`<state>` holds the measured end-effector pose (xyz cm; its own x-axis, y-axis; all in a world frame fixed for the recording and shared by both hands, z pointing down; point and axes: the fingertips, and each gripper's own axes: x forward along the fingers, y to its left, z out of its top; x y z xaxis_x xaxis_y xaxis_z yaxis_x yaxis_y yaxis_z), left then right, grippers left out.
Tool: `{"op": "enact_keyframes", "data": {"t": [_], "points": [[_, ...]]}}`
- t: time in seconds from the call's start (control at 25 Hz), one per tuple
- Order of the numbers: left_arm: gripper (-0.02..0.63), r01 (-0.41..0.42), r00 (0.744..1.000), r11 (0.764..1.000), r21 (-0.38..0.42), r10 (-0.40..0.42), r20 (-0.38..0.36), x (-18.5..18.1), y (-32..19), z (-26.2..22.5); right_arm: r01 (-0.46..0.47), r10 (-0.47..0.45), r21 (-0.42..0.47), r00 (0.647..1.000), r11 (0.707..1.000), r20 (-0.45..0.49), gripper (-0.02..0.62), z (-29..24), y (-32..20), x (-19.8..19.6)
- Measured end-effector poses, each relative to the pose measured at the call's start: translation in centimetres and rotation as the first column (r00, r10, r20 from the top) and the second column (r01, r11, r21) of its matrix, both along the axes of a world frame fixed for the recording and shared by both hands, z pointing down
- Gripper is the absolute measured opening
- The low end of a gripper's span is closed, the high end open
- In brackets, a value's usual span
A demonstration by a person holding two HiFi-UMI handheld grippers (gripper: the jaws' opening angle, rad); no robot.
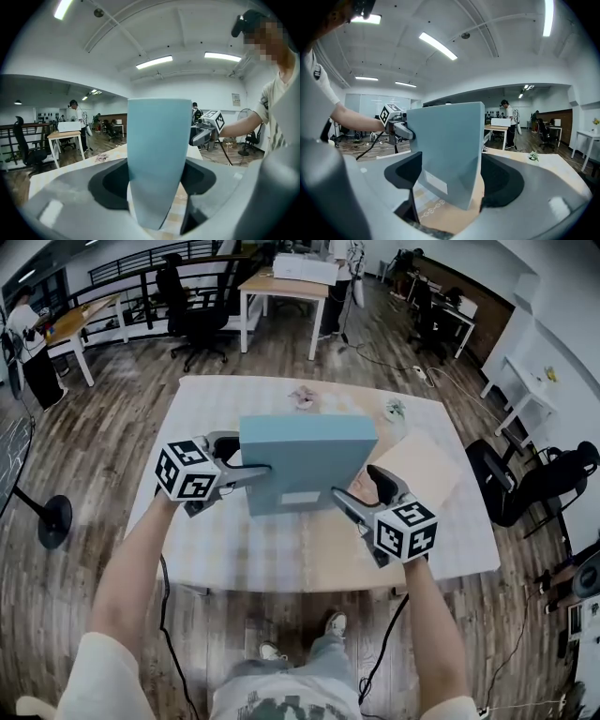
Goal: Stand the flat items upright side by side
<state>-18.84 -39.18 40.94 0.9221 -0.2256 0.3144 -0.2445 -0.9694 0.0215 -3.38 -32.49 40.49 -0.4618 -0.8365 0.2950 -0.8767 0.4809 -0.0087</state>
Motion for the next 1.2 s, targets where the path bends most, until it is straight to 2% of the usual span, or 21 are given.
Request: {"op": "enact_keyframes", "data": {"t": [0.16, 0.36, 0.48, 0.64, 0.72, 0.8, 1.0, 1.2], "points": [[0.322, 0.107, 0.994, 0.994, -0.031, -0.108, -0.026, -0.3, 0.3, 0.2, -0.006, 0.006, -0.016, 1.000, 1.000, -0.011, 0.394, 0.2, 0.5, 0.5], [0.322, 0.209, 0.977, 0.978, -0.025, -0.210, -0.046, -0.1, 1.5, -0.1, -0.012, 0.012, -0.027, 1.000, 1.000, 0.019, 0.371, 0.1, 0.8, 1.2], [0.314, 0.307, 0.948, 0.951, -0.037, -0.309, -0.078, 0.3, 1.9, -0.6, -0.002, 0.003, -0.040, 1.000, 0.999, 0.031, 0.371, 0.5, 1.2, 1.5], [0.311, 0.440, 0.894, 0.898, -0.007, -0.439, -0.085, 1.5, 2.5, -1.1, 0.023, -0.021, -0.050, 0.999, 0.998, 0.035, 0.371, 1.0, 2.0, 2.5], [0.311, 0.503, 0.861, 0.864, 0.009, -0.501, -0.084, 2.5, 2.8, -1.2, 0.035, -0.033, -0.051, 0.998, 0.998, 0.044, 0.371, 1.2, 2.4, 3.4], [0.311, 0.573, 0.817, 0.819, 0.010, -0.570, -0.088, 3.4, 3.2, -1.3, 0.051, -0.048, -0.052, 0.997, 0.997, 0.052, 0.371, 1.5, 2.9, 4.4], [0.313, 0.724, 0.688, 0.690, 0.019, -0.720, -0.090, 6.3, 4.0, -1.4, 0.085, -0.080, -0.066, 0.995, 0.994, 0.066, 0.370, 2.0, 3.7, 7.8], [0.314, 0.832, 0.554, 0.555, 0.010, -0.828, -0.087, 9.3, 4.8, -1.7, 0.126, -0.122, -0.066, 0.991, 0.990, 0.059, 0.370, 1.5, 4.0, 11.9]]}}
